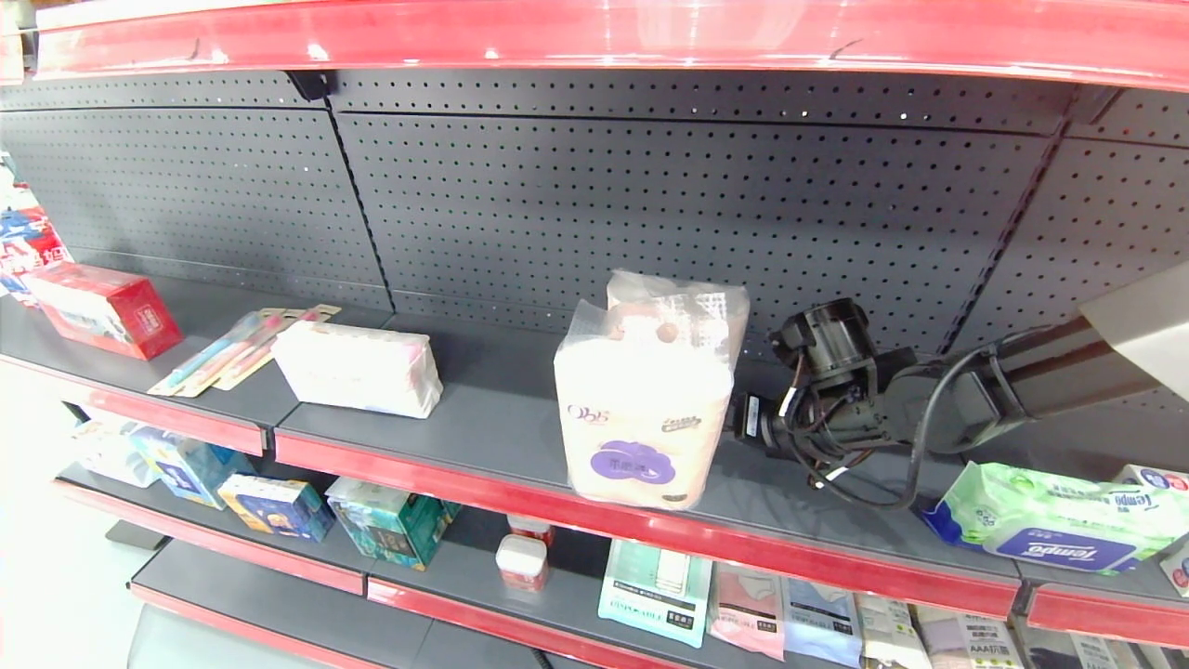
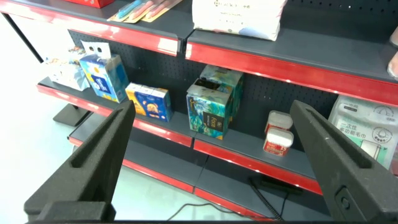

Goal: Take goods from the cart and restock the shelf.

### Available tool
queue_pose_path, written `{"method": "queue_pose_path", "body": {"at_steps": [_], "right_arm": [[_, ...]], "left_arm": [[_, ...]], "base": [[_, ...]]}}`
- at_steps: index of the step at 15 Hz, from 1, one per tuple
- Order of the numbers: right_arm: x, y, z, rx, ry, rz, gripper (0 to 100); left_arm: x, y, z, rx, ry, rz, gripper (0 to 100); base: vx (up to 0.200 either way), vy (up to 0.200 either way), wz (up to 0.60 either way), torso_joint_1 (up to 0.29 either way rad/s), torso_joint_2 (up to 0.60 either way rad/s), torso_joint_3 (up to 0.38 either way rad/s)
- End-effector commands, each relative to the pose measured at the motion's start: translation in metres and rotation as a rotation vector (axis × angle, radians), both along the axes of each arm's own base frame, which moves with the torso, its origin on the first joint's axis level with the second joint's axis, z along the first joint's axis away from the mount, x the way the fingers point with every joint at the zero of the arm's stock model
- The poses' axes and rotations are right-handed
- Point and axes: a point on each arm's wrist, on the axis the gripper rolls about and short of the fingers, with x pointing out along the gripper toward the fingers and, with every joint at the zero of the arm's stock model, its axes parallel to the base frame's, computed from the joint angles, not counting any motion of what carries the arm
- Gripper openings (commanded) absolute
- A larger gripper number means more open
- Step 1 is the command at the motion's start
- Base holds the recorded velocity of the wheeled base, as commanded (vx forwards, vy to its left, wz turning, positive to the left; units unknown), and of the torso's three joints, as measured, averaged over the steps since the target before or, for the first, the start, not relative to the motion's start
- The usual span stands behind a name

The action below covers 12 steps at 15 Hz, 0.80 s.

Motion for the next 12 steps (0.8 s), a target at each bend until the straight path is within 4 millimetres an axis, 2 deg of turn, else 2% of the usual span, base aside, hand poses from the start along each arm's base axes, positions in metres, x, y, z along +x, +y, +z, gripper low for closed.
{"method": "queue_pose_path", "body": {"at_steps": [1, 12], "right_arm": [[-0.0006, 0.0, -0.0002, 0.003, 0.003, -0.003, 100], [-0.0017, 0.0026, -0.0092, -0.011, 0.027, 0.007, 100]], "left_arm": [[0.0001, 0.0, 0.0, 0.0, 0.002, 0.001, 100], [0.0001, 0.0, 0.0, 0.0, 0.002, 0.0, 100]], "base": [[0.0, 0.0, 0.0, 0.0, 0.0, 0.0], [0.0, 0.0, 0.0, 0.0, 0.0, 0.0]]}}
